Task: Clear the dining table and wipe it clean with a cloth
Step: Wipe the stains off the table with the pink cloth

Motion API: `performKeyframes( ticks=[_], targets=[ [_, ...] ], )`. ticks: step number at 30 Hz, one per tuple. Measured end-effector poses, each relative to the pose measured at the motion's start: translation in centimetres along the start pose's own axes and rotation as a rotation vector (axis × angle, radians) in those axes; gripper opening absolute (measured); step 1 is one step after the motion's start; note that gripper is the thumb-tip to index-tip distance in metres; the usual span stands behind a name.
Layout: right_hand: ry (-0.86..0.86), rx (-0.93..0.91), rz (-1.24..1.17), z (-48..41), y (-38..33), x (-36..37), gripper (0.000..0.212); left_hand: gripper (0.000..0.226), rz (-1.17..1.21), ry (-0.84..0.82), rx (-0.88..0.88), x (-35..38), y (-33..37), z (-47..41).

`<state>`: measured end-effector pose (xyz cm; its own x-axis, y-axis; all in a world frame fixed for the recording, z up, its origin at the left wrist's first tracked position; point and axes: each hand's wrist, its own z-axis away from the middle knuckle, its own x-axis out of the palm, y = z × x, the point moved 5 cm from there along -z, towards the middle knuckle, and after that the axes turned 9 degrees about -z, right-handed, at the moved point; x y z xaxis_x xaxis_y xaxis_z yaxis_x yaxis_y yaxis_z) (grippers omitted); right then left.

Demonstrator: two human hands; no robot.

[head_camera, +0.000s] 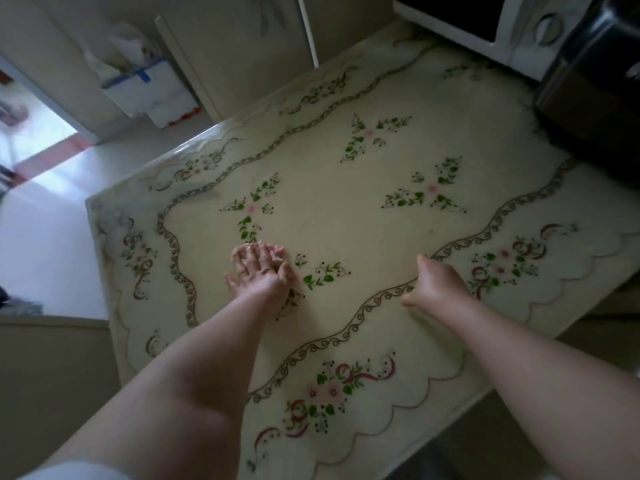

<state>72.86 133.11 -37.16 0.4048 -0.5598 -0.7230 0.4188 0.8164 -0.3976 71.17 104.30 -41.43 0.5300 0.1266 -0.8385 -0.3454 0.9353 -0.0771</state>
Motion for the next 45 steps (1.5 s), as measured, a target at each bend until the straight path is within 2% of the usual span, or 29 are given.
performKeyframes(
  ticks=[7,9,12,16,22,29,34,37,42,45],
  targets=[
    [0.041,0.078,-0.057,2.1,6.1,-2.7,0.07,0.07,-0.11,-0.03,0.418,1.3,17.4,5.4],
    [0.044,0.095,-0.066,2.7,7.3,-3.1,0.064,0.071,-0.12,-0.041,0.508,1.9,21.2,6.8],
    [0.05,0.125,-0.071,3.3,8.4,-3.4,0.057,0.07,-0.151,-0.023,0.57,2.2,23.6,7.4],
    [0.044,0.149,-0.045,3.8,8.0,-2.8,0.058,0.068,-0.18,0.013,0.629,2.3,22.0,7.1],
    [0.005,0.036,0.031,5.3,3.1,-0.4,0.074,0.069,-0.097,0.023,0.476,3.0,13.4,6.7],
    [-0.062,-0.093,0.073,8.0,0.3,3.2,0.078,0.067,-0.006,0.014,0.191,4.8,-0.1,8.2],
    [-0.096,-0.135,0.137,10.2,0.5,5.3,0.07,0.07,0.049,0.012,0.011,7.5,-6.6,10.6],
    [-0.09,-0.156,0.171,11.0,0.8,5.8,0.071,0.071,0.055,-0.009,-0.089,9.0,-9.4,12.6],
    [-0.109,-0.19,0.183,12.4,1.5,6.7,0.047,0.071,0.107,-0.016,-0.177,11.3,-11.3,16.3],
    [-0.121,-0.206,0.17,13.3,2.1,7.3,0.059,0.07,0.118,-0.027,-0.19,12.1,-10.2,18.1]
  ],
)
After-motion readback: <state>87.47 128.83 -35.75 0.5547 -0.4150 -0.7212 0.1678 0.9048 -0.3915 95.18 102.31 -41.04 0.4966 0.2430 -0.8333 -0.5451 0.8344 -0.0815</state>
